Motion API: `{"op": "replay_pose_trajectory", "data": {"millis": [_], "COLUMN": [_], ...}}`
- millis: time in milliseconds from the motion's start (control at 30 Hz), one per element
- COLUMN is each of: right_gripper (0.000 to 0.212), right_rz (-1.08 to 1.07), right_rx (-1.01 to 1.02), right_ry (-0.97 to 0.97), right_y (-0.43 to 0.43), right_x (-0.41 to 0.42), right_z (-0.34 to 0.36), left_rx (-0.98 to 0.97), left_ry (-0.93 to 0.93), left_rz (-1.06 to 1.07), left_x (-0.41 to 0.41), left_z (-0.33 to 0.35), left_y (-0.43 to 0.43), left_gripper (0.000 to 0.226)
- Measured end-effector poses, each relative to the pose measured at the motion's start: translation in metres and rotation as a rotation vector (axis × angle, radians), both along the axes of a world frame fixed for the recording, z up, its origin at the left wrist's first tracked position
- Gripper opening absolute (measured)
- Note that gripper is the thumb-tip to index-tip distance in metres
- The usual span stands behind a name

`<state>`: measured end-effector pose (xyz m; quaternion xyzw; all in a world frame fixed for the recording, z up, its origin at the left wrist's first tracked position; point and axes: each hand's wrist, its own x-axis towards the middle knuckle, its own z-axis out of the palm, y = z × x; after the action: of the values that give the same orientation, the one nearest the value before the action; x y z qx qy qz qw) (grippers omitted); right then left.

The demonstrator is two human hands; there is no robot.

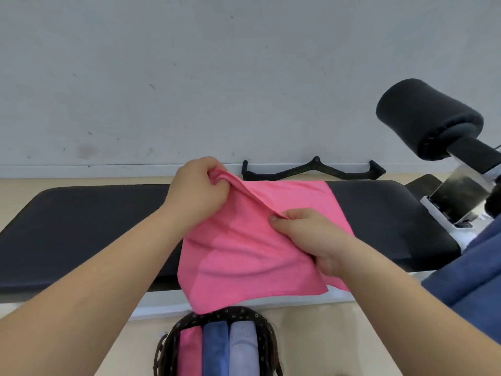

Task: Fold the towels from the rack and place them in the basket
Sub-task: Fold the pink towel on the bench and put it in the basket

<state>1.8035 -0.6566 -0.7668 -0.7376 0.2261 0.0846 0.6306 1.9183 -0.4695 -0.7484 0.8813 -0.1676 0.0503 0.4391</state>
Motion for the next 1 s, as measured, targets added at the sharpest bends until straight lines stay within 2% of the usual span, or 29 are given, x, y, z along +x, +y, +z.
{"op": "replay_pose_trajectory", "data": {"millis": [67, 167, 300, 367, 433, 500, 567, 633, 767, 867, 1000], "right_gripper": [0.034, 0.036, 0.042, 0.044, 0.036, 0.036, 0.039, 0.038, 0.032, 0.027, 0.022], "right_rz": [-0.011, -0.007, -0.093, -0.145, -0.182, -0.202, -0.208, -0.231, -0.252, -0.251, -0.21], "right_rx": [0.019, 0.021, -0.088, -0.187, -0.272, -0.358, -0.463, -0.526, -0.496, -0.474, -0.582], "right_ry": [-0.01, -0.028, -0.035, -0.022, 0.0, 0.007, 0.018, 0.038, -0.005, -0.005, 0.073], "right_y": [-0.007, -0.023, -0.054, -0.074, -0.09, -0.1, -0.108, -0.113, -0.115, -0.118, -0.128], "right_x": [-0.006, -0.014, -0.023, -0.029, -0.037, -0.043, -0.048, -0.051, -0.053, -0.053, -0.058], "right_z": [0.0, 0.001, -0.001, -0.008, -0.015, -0.02, -0.023, -0.025, -0.025, -0.025, -0.021], "left_rx": [-0.163, -0.152, -0.032, 0.092, 0.261, 0.348, 0.344, 0.359, 0.456, 0.44, 0.458], "left_ry": [0.132, 0.184, 0.157, 0.16, 0.186, 0.229, 0.249, 0.224, 0.075, 0.037, 0.037], "left_rz": [-0.041, -0.167, -0.214, -0.23, -0.273, -0.288, -0.272, -0.259, -0.288, -0.335, -0.379], "left_x": [-0.004, 0.002, 0.022, 0.026, 0.025, 0.026, 0.031, 0.037, 0.05, 0.053, 0.049], "left_z": [0.013, 0.02, 0.02, 0.012, -0.002, -0.018, -0.026, -0.028, -0.029, -0.03, -0.041], "left_y": [-0.027, -0.076, -0.131, -0.157, -0.175, -0.185, -0.191, -0.198, -0.212, -0.224, -0.23], "left_gripper": [0.023, 0.025, 0.016, 0.015, 0.009, 0.019, 0.021, 0.022, 0.027, 0.019, 0.004]}}
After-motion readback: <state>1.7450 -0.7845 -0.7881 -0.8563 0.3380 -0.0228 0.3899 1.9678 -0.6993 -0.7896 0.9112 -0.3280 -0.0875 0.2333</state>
